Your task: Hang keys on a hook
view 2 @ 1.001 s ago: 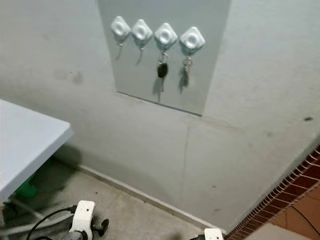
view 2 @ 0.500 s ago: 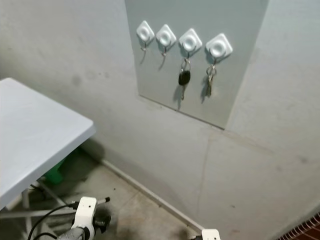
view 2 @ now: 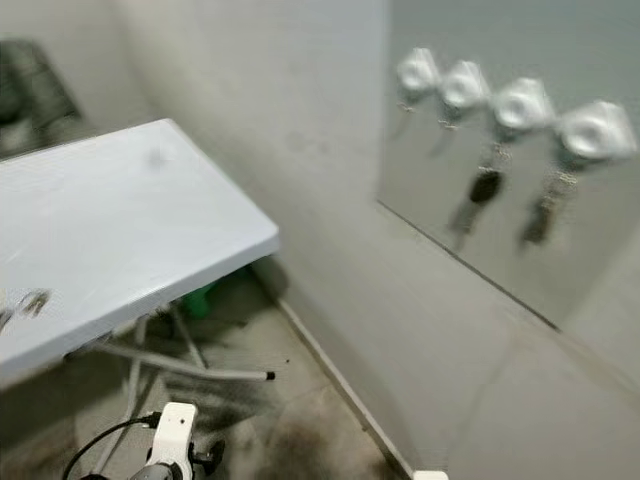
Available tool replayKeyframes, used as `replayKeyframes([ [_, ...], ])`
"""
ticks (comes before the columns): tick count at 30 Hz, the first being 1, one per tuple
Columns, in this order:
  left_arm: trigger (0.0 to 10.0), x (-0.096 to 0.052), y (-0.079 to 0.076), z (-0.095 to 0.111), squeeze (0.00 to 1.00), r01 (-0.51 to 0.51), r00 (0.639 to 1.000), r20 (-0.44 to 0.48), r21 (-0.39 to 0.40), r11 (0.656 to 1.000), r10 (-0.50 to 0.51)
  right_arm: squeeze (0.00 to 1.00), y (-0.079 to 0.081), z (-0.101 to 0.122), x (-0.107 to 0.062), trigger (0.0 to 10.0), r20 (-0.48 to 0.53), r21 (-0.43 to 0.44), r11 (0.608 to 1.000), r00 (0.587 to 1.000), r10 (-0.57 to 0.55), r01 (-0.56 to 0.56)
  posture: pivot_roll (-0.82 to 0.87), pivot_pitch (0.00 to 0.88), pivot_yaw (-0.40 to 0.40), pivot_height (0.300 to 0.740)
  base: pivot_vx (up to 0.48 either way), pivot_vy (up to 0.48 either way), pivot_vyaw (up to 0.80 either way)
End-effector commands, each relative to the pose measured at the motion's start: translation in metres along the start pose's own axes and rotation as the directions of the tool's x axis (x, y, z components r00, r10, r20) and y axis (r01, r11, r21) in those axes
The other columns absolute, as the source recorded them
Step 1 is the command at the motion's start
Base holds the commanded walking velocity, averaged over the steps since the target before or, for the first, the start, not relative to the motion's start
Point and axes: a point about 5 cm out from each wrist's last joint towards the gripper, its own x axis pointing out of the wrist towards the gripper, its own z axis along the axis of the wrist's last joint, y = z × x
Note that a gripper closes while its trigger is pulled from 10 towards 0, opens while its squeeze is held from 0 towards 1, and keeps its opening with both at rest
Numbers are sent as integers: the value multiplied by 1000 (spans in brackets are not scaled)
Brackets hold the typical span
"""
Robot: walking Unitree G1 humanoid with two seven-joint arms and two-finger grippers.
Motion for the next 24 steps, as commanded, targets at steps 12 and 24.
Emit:
replayKeyframes([
  [12,10000,1,2,2,0,-19,1000,-6,-30,999,19,0,4,-1,0,10000,-8,16,1000,1000,9,-9,-59,0,46,732,0,0,800],
  [24,10000,1,2,3,0,-22,1000,2,-51,998,22,0,3,4,2,10000,3,16,1000,1000,10,-10,-57,0,42,732,0,0,800],
])
